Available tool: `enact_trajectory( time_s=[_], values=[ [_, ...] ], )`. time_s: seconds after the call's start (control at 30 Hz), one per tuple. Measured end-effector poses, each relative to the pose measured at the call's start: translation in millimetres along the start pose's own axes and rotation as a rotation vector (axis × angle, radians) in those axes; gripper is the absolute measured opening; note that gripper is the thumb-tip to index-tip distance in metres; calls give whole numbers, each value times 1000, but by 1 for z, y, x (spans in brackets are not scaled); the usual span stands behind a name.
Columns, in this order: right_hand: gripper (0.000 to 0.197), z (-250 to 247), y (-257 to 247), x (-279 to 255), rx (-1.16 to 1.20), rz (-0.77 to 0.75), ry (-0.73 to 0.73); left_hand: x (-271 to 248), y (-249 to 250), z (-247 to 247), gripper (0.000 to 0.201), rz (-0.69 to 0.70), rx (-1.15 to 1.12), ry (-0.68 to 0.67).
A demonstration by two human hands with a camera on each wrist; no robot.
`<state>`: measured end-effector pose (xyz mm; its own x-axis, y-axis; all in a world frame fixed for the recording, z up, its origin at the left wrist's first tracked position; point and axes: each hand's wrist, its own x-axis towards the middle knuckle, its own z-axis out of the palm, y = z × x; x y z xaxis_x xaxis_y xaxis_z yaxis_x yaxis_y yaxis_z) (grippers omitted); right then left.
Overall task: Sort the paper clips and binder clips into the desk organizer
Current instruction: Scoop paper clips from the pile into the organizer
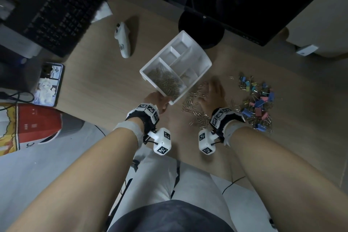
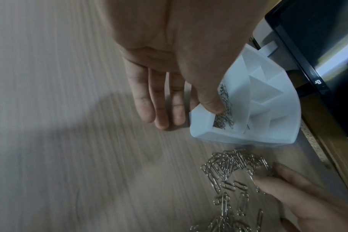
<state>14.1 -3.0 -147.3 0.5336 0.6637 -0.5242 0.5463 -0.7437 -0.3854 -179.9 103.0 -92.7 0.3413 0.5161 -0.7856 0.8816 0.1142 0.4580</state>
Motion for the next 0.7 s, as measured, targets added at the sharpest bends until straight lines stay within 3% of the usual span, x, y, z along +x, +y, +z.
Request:
enact_trajectory(
  time_s=[0.13,0.23,0.33,0.4,0.53,0.7],
  values=[
    [72,14,-7,2,-93,-152,24,5,-1,3,40,-23,-84,16],
    [40,7,-19,-6,-58,-181,198,7,-2,4,44,-15,-108,30],
    [35,-4,-36,-8,2,-258,318,5,-1,4,46,-22,-127,14],
    [41,-10,-49,0,-20,-338,214,6,-1,3,45,-32,-141,12],
    [57,-12,-72,15,-298,-389,-55,12,-3,4,33,-70,-174,46],
    [56,-2,-75,16,-460,-380,-71,20,-7,1,37,-71,-158,-43]
  ],
)
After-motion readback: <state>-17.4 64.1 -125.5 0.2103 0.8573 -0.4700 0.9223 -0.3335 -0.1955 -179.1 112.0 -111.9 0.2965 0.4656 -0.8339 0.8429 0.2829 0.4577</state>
